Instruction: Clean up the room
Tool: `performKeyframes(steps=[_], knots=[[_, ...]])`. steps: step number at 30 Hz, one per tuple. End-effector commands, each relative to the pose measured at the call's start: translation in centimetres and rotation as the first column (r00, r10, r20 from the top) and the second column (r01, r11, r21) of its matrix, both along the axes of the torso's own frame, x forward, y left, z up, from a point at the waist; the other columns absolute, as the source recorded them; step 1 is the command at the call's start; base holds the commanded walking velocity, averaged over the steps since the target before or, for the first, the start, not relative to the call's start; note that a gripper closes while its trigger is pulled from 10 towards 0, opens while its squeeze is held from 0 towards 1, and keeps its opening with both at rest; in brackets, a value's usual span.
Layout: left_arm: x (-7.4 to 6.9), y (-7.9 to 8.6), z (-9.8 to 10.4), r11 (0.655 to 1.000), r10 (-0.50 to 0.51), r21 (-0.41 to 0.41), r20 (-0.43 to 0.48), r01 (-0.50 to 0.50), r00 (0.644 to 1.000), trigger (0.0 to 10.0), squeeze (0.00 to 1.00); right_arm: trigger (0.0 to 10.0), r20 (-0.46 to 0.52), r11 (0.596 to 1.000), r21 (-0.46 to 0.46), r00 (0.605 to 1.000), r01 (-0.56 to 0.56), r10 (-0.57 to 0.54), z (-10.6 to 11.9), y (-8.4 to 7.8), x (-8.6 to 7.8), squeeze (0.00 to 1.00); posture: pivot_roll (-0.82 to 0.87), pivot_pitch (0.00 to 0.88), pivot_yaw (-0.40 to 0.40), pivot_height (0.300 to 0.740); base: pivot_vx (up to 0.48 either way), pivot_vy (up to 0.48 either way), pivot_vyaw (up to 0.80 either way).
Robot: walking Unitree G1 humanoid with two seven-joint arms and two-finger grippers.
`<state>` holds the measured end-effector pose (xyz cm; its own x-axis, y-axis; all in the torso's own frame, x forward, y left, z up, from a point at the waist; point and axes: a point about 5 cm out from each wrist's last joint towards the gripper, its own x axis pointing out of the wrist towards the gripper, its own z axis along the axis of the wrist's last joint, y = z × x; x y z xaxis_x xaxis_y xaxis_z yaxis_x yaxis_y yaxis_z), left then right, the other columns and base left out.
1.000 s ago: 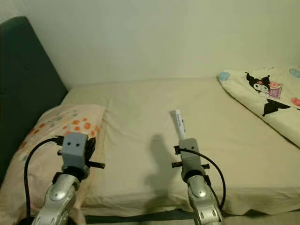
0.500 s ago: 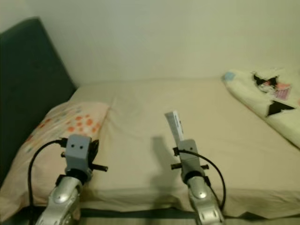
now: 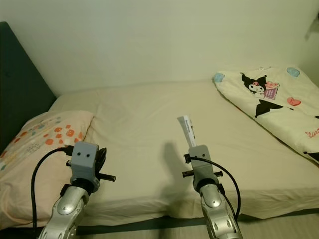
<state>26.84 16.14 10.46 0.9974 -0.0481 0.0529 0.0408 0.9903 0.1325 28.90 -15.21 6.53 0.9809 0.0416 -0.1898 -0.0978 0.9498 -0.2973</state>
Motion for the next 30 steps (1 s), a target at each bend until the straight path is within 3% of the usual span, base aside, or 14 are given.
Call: performKeyframes(steps=[1, 16, 30], knots=[[-0.18, 0.86, -0.6, 0.999, 0.028, 0.018, -0.032, -0.027, 0.999, 10.0, 0.0, 10.0, 0.018, 1.0, -0.014, 0.999, -0.028, 0.028, 0.35, 0.62, 0.25, 0.0, -0.03, 0.114, 0.042, 0.727, 0.0, 0.0, 0.8], [-0.25, 1.22, -0.46, 0.998, 0.058, 0.013, -0.023, -0.058, 0.998, 10.0, 0.0, 10.0, 0.021, 0.999, -0.016, 0.999, -0.046, 0.046, 0.55, 1.05, 0.55, 0.0, -0.02, 0.119, 0.034, 0.727, 0.0, 0.0, 0.8], [-0.36, 1.19, -1.06, 0.998, 0.047, 0.037, -0.071, -0.045, 0.996, 10.0, 0.0, 10.0, 0.022, 0.998, -0.027, 0.998, -0.051, 0.051, 0.53, 1.01, 0.65, 0.0, -0.03, 0.117, 0.046, 0.727, 0.0, 0.0, 0.8]])
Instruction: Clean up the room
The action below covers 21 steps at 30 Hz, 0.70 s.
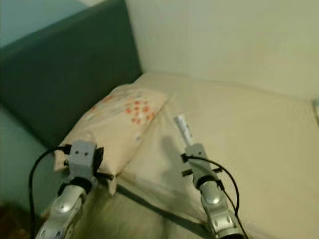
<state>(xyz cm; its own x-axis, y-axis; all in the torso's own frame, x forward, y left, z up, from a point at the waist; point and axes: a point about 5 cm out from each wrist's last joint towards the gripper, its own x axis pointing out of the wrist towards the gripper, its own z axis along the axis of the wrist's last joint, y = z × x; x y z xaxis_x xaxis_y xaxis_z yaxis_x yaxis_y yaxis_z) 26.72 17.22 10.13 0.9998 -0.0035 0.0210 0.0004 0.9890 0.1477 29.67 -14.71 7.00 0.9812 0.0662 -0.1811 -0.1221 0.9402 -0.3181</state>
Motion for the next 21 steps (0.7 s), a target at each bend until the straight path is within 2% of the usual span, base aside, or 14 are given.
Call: performKeyframes(steps=[1, 21], knots=[[-0.19, 0.15, -0.89, 1.0, 0.004, 0.024, -0.051, -0.003, 0.999, 10.0, 0.0, 10.0, 0.012, 1.0, -0.006, 1.0, -0.025, 0.025, 0.05, 0.52, -0.08, 0.0, -0.03, 0.113, 0.046, 0.727, 0.0, 0.0, 0.8], [0.1, 0.52, -1.21, 0.999, 0.017, 0.032, -0.089, -0.014, 0.996, 10.0, 0.0, 10.0, -0.005, 0.996, -0.049, 0.997, -0.079, 0.078, 0.11, 0.54, 0.69, 0.0, -0.03, 0.111, 0.043, 0.727, 0.0, 0.0, 0.8]])
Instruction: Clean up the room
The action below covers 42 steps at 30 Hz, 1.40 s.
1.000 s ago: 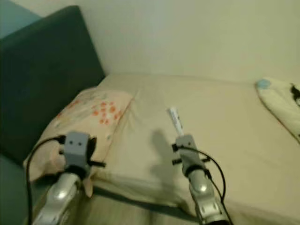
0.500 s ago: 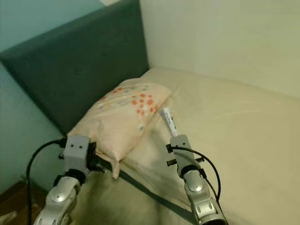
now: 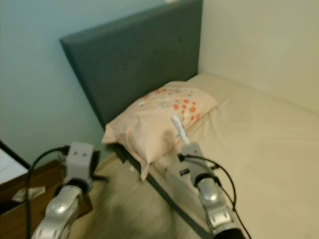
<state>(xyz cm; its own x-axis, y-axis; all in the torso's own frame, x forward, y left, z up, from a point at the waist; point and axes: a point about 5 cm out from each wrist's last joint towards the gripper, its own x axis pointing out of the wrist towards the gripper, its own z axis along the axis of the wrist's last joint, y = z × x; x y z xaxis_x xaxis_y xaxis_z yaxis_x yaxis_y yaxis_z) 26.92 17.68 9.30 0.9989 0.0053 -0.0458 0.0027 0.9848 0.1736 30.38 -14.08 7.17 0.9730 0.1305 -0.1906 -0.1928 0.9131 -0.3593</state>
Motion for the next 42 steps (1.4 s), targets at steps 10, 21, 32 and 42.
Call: performKeyframes(steps=[10, 21, 32, 42], knots=[[0.0, -0.1, -0.4, 0.993, 0.05, -0.104, -0.017, -0.052, 0.999, 10.0, 0.0, 10.0, -0.009, 0.999, 0.042, 1.0, 0.001, -0.001, 0.2, -0.3, 0.3, 0.0, -0.05, 0.117, 0.01, 0.727, 0.0, 0.0, 0.72], [-0.1, -1.6, -1.1, 0.986, 0.088, -0.141, -0.02, -0.09, 0.996, 10.0, 0.0, 10.0, -0.012, 0.999, -0.016, 0.999, -0.035, 0.034, 0.9, -1.6, 0.7, 0.0, -0.08, 0.107, -0.076, 0.727, 0.0, 0.0, 0.0], [-0.1, -1.6, -0.5, 0.983, 0.088, -0.165, 0.009, -0.085, 0.996, 10.0, 0.0, 10.0, -0.026, 0.996, -0.026, 0.996, -0.083, 0.082, 0.6, -0.7, 0.5, 0.0, -0.07, 0.112, -0.062, 0.727, 0.125, 0.0, 0.0], [0.0, -1.6, -0.4, 0.985, 0.08, -0.157, 0.011, -0.077, 0.997, 10.0, 0.0, 10.0, -0.031, 0.997, -0.016, 0.997, -0.076, 0.075, 0.2, -0.5, 0.0, 0.0, -0.08, 0.118, -0.042, 0.727, 0.281, 0.0, 0.64]])
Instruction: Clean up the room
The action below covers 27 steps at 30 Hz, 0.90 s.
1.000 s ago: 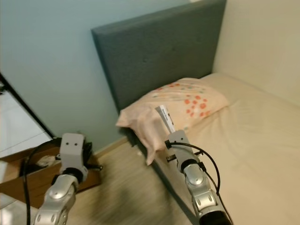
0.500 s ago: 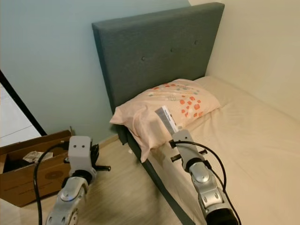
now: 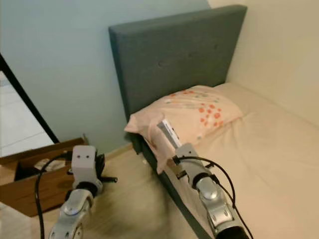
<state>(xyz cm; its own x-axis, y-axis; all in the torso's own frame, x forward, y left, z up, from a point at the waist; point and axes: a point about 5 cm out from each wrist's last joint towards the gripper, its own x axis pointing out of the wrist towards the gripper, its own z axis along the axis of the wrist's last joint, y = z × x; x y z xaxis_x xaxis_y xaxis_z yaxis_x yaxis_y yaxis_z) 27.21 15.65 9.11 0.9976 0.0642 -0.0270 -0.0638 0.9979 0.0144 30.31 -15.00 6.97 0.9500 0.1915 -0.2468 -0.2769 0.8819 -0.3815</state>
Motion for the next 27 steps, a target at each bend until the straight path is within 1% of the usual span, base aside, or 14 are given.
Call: performKeyframes(steps=[1, 13, 21, 27], knots=[[-0.21, 0.47, -0.24, 1.0, 0.011, 0.004, -0.009, -0.011, 1.0, 10.0, 0.0, 10.0, 0.021, 1.0, 0.026, 1.0, 0.004, -0.004, 0.4, 0.3, 0.02, 0.0, -0.08, 0.118, -0.042, 0.727, 0.251, 0.0, 0.0], [-0.15, 0.13, -0.37, 1.0, -0.017, 0.022, -0.017, 0.017, 1.0, 10.0, 0.0, 10.0, 0.026, 0.999, 0.021, 0.999, 0.026, -0.027, 0.41, -0.18, -0.13, 0.0, -0.07, 0.123, -0.035, 0.727, 0.021, 0.0, 0.0], [-0.09, 0.24, -0.24, 1.0, -0.017, 0.021, -0.008, 0.017, 1.0, 10.0, 0.0, 10.0, 0.03, 0.999, 0.029, 0.999, 0.032, -0.033, 0.39, -0.14, -0.21, 0.0, -0.07, 0.122, -0.03, 0.727, 0.0, 0.0, 0.0], [0.0, 0.27, -0.23, 0.999, -0.025, 0.032, -0.01, 0.025, 1.0, 10.0, 0.0, 10.0, 0.019, 0.999, 0.012, 0.999, 0.049, -0.049, 0.11, -0.36, -0.32, 0.0, -0.07, 0.116, -0.025, 0.727, 0.0, 0.0, 0.0]])
